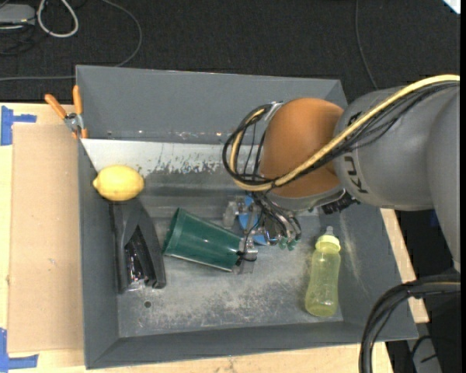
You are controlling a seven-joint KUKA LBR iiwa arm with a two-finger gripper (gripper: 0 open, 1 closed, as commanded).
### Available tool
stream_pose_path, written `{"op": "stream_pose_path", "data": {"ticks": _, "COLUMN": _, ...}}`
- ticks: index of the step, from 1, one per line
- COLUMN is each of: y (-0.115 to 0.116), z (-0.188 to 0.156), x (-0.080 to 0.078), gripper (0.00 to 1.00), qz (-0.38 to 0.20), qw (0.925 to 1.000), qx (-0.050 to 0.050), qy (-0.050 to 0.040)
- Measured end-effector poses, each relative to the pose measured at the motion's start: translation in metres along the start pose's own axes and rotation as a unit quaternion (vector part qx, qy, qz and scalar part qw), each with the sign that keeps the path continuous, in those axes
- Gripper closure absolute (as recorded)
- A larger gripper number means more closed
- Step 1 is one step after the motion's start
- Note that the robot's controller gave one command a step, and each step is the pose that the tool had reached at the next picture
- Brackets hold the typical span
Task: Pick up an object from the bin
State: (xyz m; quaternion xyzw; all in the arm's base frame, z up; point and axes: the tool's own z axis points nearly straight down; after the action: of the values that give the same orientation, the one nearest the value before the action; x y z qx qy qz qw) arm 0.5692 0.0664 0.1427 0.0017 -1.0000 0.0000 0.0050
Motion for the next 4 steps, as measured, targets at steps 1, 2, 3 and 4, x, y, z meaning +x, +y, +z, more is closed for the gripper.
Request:
{"op": "stream_pose_path", "data": {"ticks": 1, "y": -0.001, "z": -0.005, "x": -0.002, "gripper": 0.00, "qz": 0.002, "qw": 1.0000, "qx": 0.000, "qy": -0.0039}}
{"op": "stream_pose_path", "data": {"ticks": 2, "y": 0.032, "z": 0.073, "x": -0.009, "gripper": 0.00, "qz": 0.019, "qw": 0.9998, "qx": 0.000, "qy": -0.0012}}
{"op": "stream_pose_path", "data": {"ticks": 3, "y": 0.050, "z": 0.073, "x": -0.005, "gripper": 0.00, "qz": 0.094, "qw": 0.9955, "qx": 0.000, "qy": -0.0078}}
{"op": "stream_pose_path", "data": {"ticks": 4, "y": 0.033, "z": 0.074, "x": -0.009, "gripper": 0.00, "qz": 0.023, "qw": 0.9997, "qx": 0.000, "qy": -0.0011}}
